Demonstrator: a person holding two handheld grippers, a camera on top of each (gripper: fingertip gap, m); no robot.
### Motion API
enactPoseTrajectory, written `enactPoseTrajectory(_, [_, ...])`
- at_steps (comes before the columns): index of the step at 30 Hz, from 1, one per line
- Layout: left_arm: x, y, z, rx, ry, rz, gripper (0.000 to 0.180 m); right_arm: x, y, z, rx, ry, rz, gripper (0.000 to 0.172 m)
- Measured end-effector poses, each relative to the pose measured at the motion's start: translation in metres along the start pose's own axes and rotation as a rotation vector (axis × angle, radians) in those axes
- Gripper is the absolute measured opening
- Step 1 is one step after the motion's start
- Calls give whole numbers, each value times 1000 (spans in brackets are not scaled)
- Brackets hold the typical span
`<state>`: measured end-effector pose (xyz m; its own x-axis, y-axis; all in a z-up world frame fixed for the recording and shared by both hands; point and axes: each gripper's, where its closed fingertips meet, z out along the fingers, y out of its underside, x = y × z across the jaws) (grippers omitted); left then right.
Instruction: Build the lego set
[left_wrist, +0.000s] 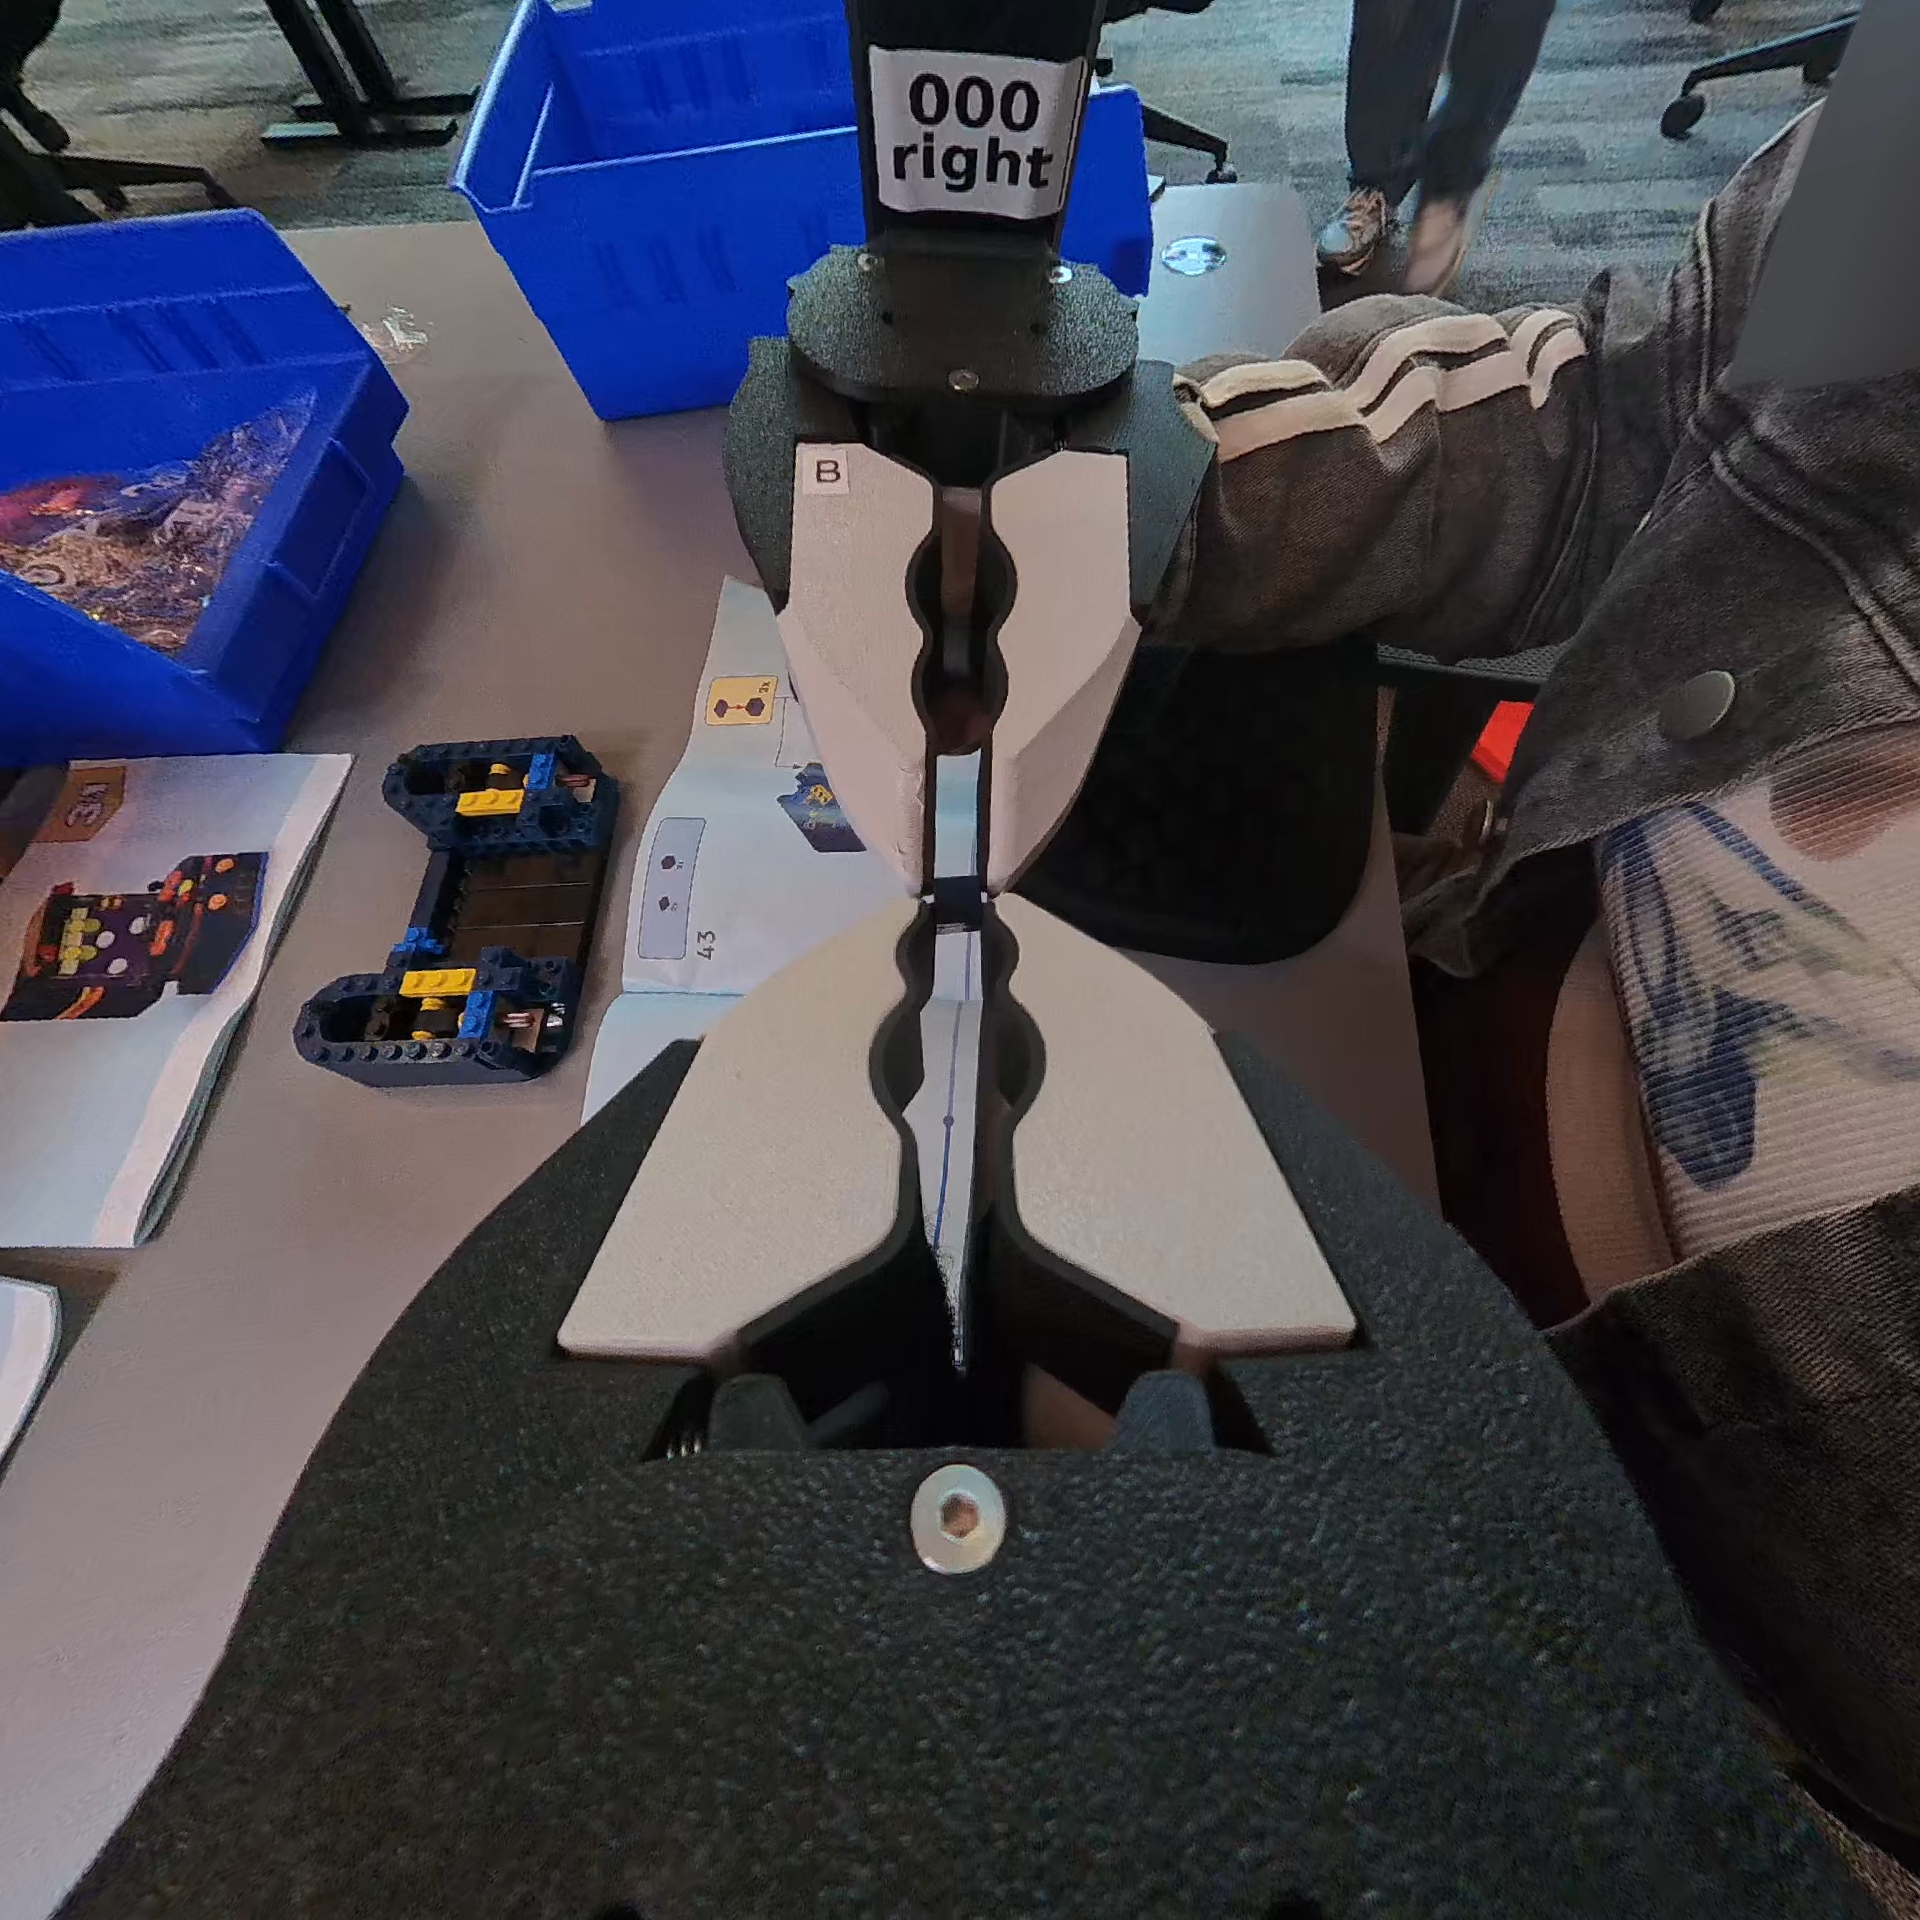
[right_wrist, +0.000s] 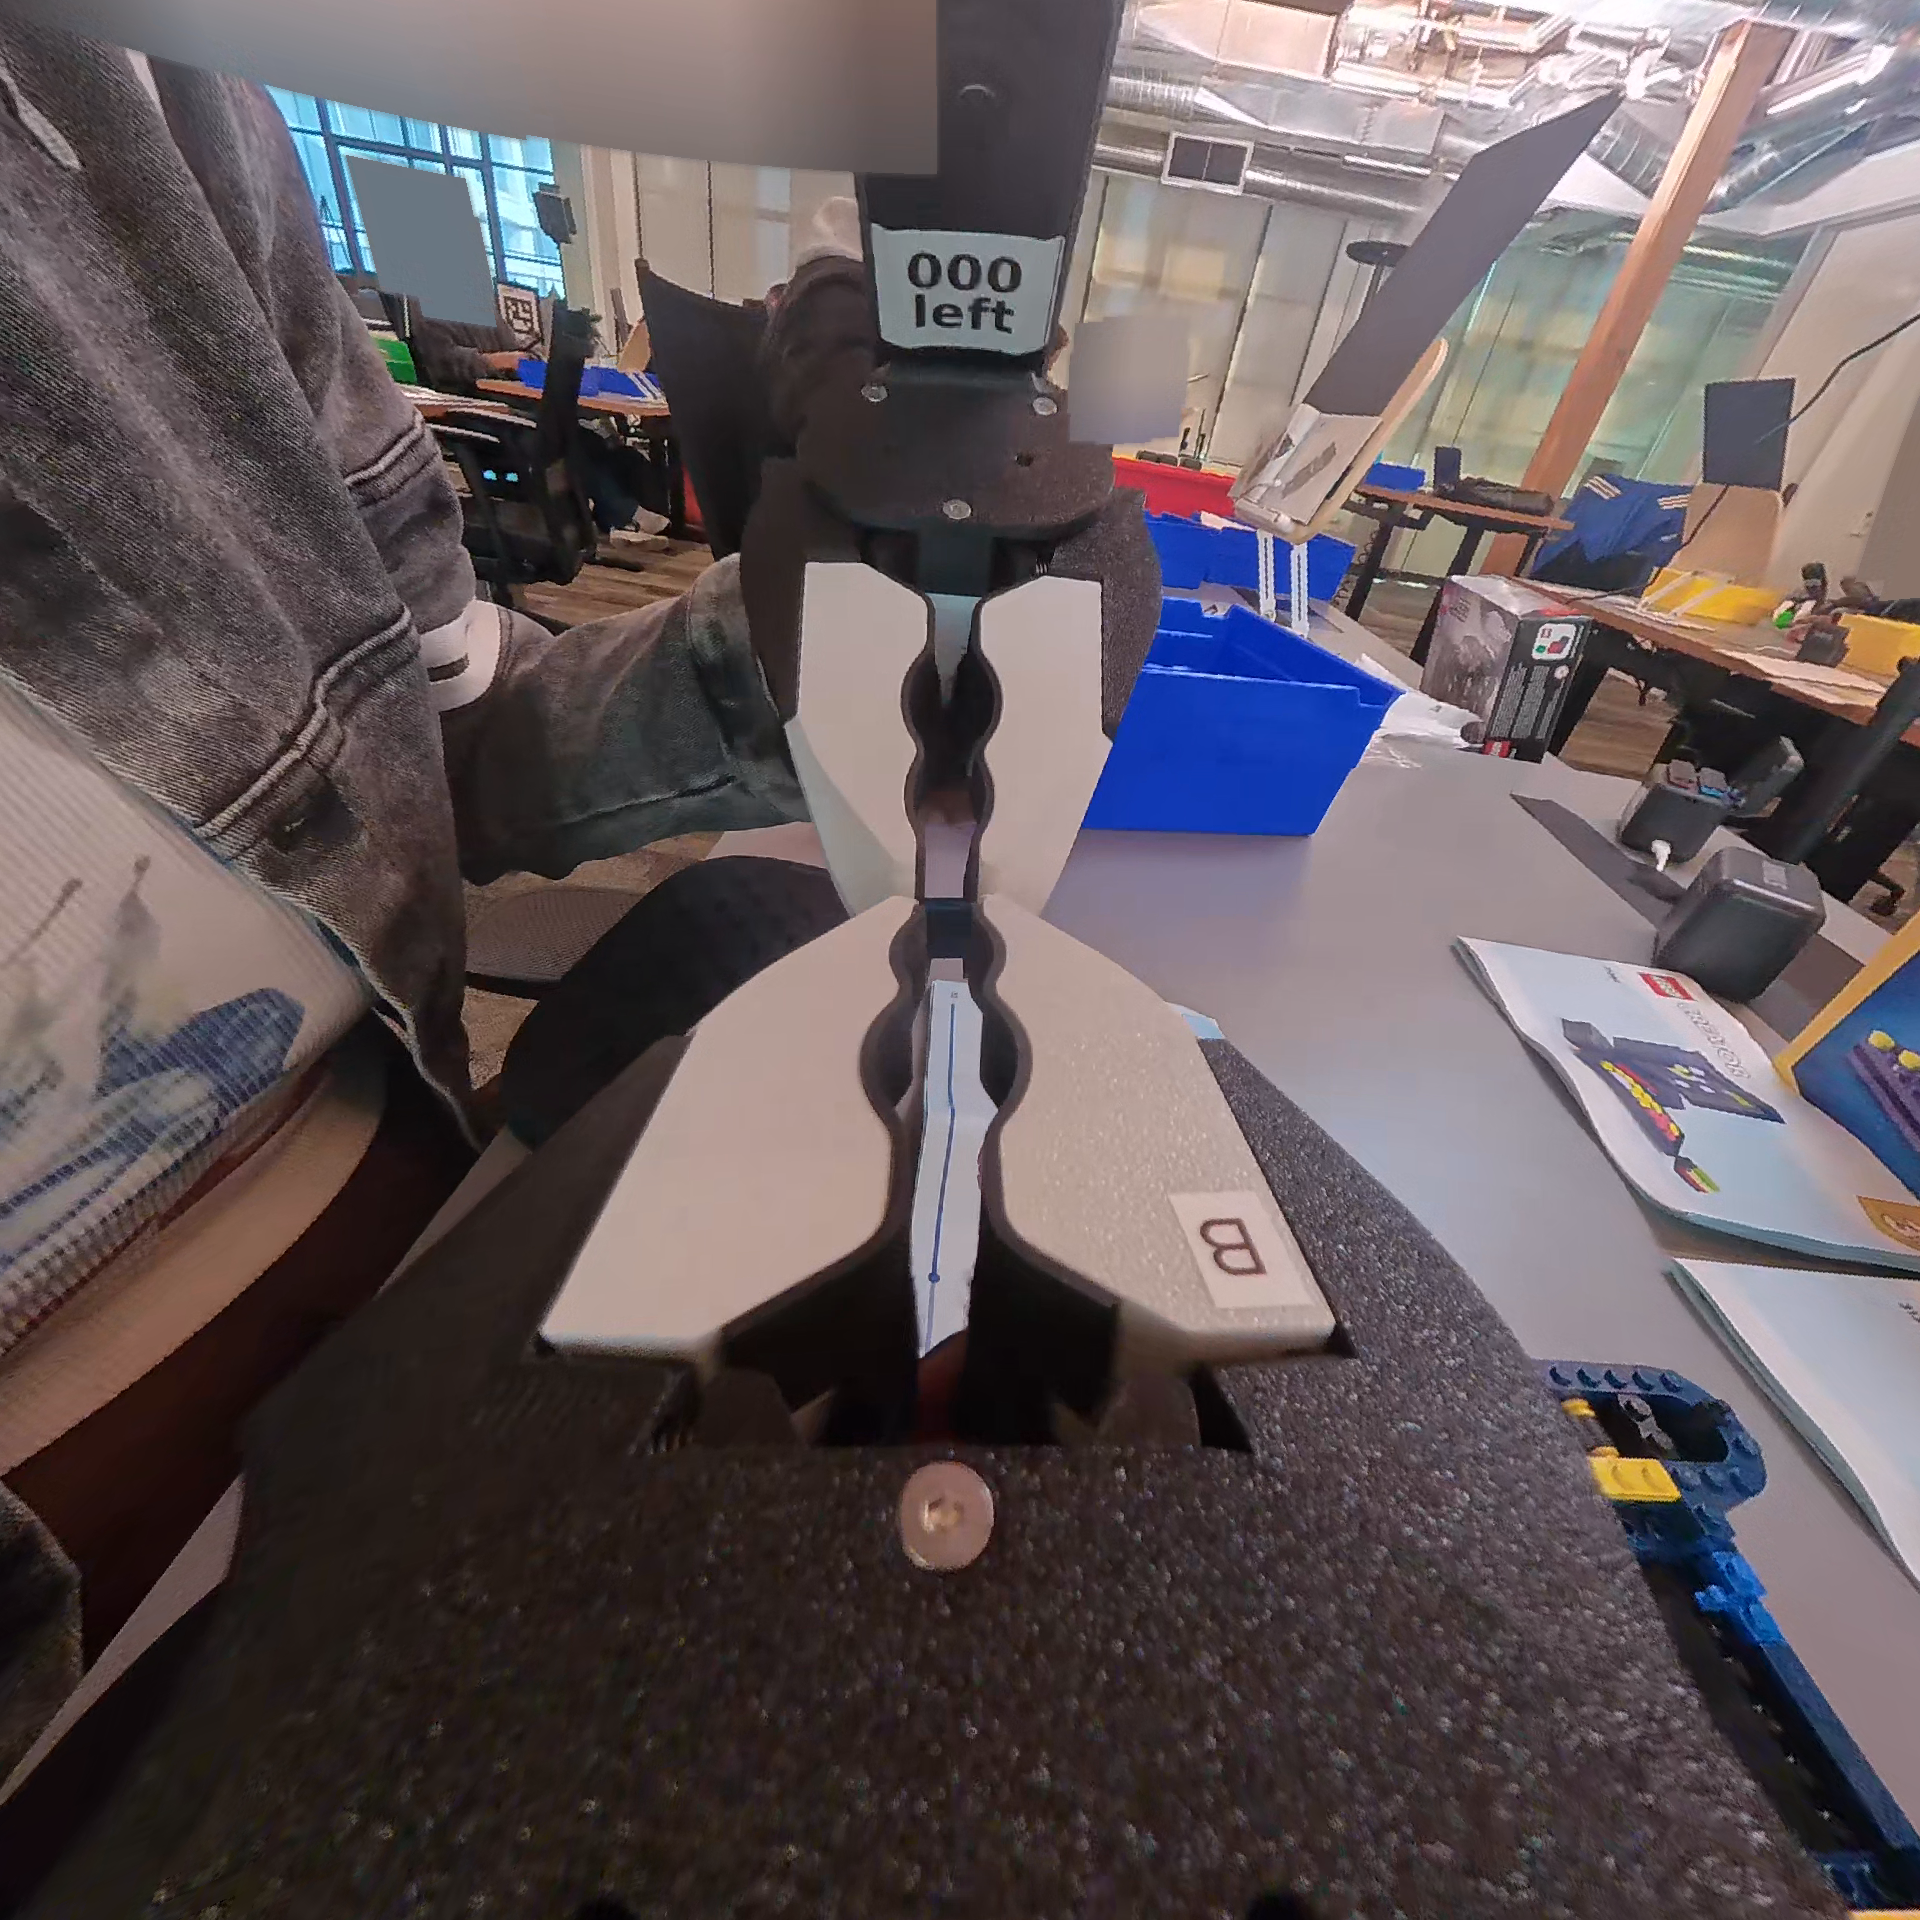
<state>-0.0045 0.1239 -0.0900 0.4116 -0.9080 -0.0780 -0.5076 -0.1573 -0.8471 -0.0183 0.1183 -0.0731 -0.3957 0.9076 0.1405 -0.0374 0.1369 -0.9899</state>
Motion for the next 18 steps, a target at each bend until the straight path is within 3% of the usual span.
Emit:
enactPoseTrajectory(13, [-4,-41,-7,414,13,-141,14,9,-36,-18,297,2,141,6])
enactPoseTrajectory(18, [-5,-45,-8,452,27,-147,9,9,-39,-19,326,-5,156,6])
